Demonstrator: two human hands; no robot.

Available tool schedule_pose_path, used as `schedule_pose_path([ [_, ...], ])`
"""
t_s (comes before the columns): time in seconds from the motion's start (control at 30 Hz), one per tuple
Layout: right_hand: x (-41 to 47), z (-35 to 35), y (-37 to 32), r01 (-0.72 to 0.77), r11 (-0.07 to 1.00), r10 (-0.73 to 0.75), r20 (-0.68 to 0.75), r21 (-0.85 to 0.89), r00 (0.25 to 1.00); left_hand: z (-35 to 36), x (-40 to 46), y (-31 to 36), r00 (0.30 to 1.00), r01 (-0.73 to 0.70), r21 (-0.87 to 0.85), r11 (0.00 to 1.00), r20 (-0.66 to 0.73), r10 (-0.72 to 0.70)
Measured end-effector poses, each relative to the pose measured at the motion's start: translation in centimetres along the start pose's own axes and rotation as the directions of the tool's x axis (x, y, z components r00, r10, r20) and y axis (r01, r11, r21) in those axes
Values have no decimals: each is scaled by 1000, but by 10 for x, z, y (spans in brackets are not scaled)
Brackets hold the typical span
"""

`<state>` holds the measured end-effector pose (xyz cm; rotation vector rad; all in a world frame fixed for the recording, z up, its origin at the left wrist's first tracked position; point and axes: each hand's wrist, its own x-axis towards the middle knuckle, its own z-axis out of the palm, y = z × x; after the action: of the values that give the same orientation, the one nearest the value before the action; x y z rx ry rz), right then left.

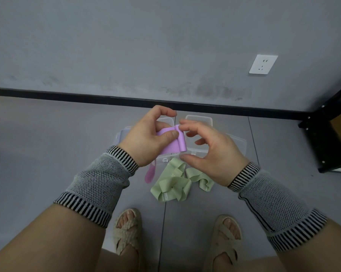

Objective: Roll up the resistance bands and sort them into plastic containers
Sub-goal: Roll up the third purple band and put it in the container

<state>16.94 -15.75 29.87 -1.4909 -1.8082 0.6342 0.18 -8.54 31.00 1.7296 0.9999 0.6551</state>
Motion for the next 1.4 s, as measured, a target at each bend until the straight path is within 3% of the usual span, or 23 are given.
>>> schedule_pose_path([
  [0.4, 3, 2, -6, -25, 991, 19, 46, 130, 999, -6, -4, -1, 994, 46, -35, 998, 100, -42],
  [0.53, 4, 4, -2, -18, 991, 19, -4, 132, 1000, -5, -3, -2, 998, 52, -14, 999, 41, -51],
  [0.77, 6, 8, 2, 98, 995, -101, -120, -30, 988, 7, -2, 2, 992, -1, -12, 1000, -127, -1],
  [1.03, 10, 13, 7, 190, 964, -216, -134, -185, 967, 8, 1, 4, 986, 18, 56, 998, -165, -8],
  [1.4, 7, 13, 0, 109, 994, -109, -200, -13, 974, 5, 0, 5, 994, -15, -166, 986, -107, -3],
])
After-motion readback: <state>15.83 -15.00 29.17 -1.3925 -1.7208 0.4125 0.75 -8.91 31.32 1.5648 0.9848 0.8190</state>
